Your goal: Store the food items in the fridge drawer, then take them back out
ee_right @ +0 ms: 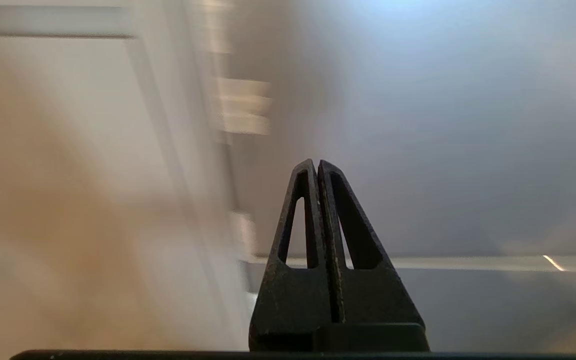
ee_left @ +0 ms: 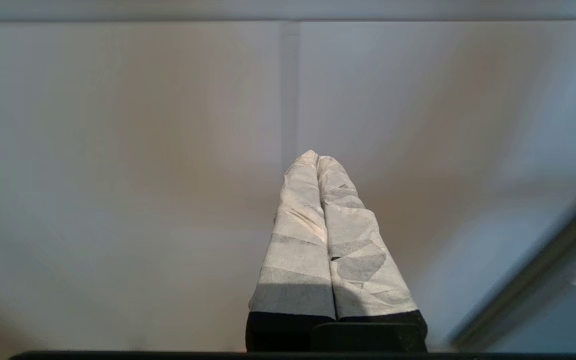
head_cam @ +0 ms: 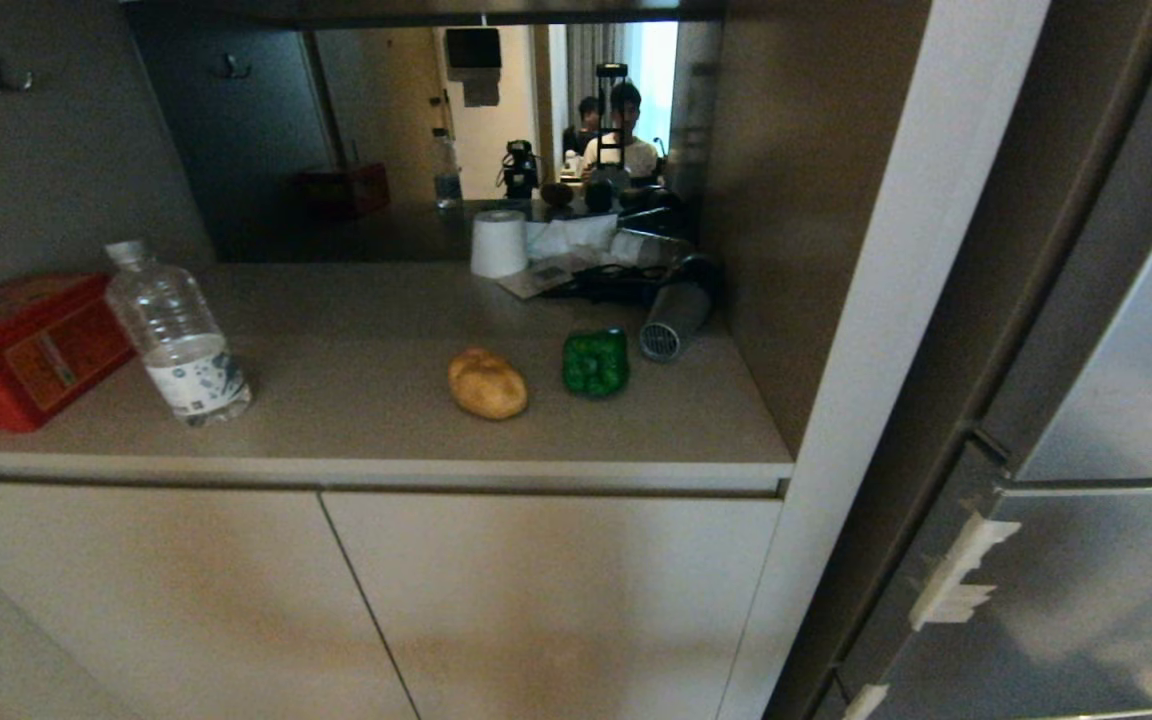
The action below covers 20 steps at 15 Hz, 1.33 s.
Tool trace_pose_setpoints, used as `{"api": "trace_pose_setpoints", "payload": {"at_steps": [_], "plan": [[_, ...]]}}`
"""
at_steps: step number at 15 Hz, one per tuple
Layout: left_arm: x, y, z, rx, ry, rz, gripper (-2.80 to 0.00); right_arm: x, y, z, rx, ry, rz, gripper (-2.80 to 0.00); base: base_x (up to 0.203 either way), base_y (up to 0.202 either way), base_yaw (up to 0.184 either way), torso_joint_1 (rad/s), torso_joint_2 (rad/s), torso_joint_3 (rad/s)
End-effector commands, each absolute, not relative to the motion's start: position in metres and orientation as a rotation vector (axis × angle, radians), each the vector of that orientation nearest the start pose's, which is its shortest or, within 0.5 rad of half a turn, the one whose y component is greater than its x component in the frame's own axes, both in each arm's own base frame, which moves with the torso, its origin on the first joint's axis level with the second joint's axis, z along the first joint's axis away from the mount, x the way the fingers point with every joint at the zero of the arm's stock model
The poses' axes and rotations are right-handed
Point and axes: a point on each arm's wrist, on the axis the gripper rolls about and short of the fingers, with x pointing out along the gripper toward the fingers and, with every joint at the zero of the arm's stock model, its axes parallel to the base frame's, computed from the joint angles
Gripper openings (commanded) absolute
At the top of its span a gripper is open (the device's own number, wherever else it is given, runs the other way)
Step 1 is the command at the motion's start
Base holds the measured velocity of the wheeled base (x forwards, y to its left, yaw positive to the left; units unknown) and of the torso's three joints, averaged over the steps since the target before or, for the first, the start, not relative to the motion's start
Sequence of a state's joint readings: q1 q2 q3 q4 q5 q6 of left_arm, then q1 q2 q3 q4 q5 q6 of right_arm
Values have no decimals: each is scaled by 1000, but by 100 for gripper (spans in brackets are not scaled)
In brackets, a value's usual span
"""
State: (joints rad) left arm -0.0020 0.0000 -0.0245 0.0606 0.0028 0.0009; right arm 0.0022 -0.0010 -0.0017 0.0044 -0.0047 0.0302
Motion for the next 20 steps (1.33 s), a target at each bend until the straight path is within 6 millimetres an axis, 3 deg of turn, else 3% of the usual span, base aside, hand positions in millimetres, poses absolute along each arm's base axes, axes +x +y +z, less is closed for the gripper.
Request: {"api": "trace_pose_setpoints", "payload": {"at_steps": [1,20], "plan": [[-25,0,76,2,37,2,-280,-23,0,75,26,3,-2,-280,-1,3,-144,6,6,6],[-25,0,76,2,37,2,-280,-23,0,75,32,3,-3,-280,0,7,-171,3,2,3]]}}
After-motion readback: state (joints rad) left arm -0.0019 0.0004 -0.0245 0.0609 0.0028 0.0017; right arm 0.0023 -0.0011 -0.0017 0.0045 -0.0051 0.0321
